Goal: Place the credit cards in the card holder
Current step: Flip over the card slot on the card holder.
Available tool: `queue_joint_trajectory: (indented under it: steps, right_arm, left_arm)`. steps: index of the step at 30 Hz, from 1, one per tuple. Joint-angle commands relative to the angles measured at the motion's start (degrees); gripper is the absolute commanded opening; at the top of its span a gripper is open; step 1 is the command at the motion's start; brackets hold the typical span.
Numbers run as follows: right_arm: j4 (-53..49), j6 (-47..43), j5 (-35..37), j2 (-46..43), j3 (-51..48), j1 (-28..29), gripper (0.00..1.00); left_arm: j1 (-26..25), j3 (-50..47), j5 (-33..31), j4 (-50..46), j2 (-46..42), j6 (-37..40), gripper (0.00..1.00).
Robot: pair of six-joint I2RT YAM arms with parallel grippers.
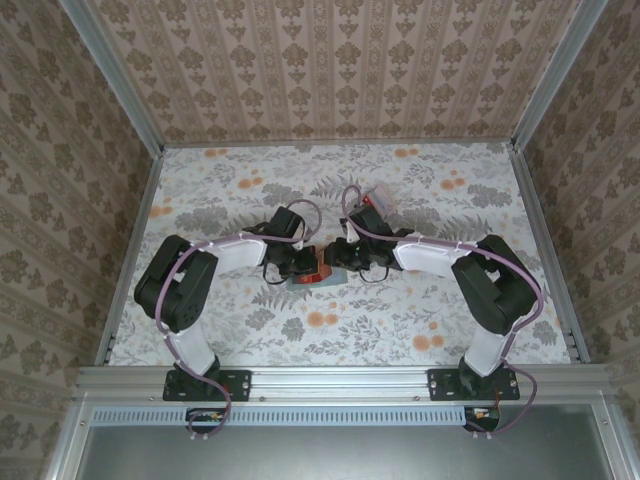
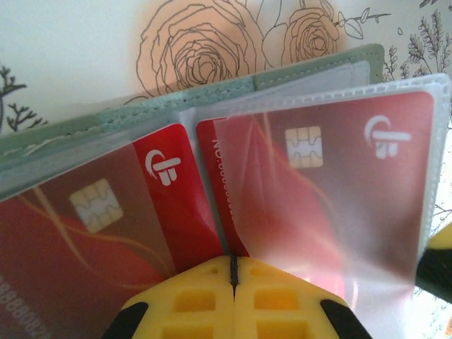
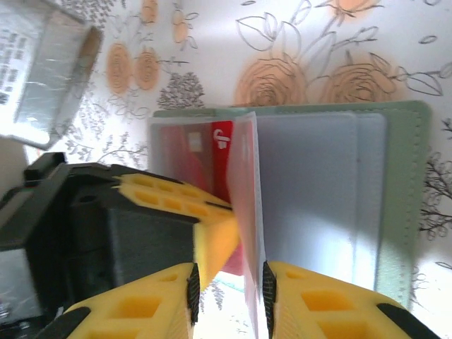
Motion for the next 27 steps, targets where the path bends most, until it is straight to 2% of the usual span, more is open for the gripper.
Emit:
queue_joint_trajectory:
  steps: [1,11,14,17,27]
  right_arm:
    - [1.63,1.05,-3.11,-1.11,1.17,0.31,0.32]
    - [12.56,7.65,-10.04,4.11,-0.06,0.14,0.33]
    - [13.66,8.36,-10.88,5.36,0.21,0.13,0.33]
    - [14.50,8.91,-11.38,6.06,0.38,0.24,0.33]
    - [13.90,8.97,-11.57,7.68,3.14,1.26,0.33]
  left_arm:
    - [-0.32,-0.36,-0.33,-0.24,1.56,-0.18,0.02]
    - [0.24,-0.56,-1.02,-0.67,-0.65,-0.27,0.02]
    - [0.79,-1.95,-1.47,0.25,-2.80,-1.23,0.04]
    - [1.84,-2.93,-1.85,-0.40,-5.69,-1.60,0.12]
    - [4.88,-5.95,-2.74,-2.67,-13.62,-2.47,0.18]
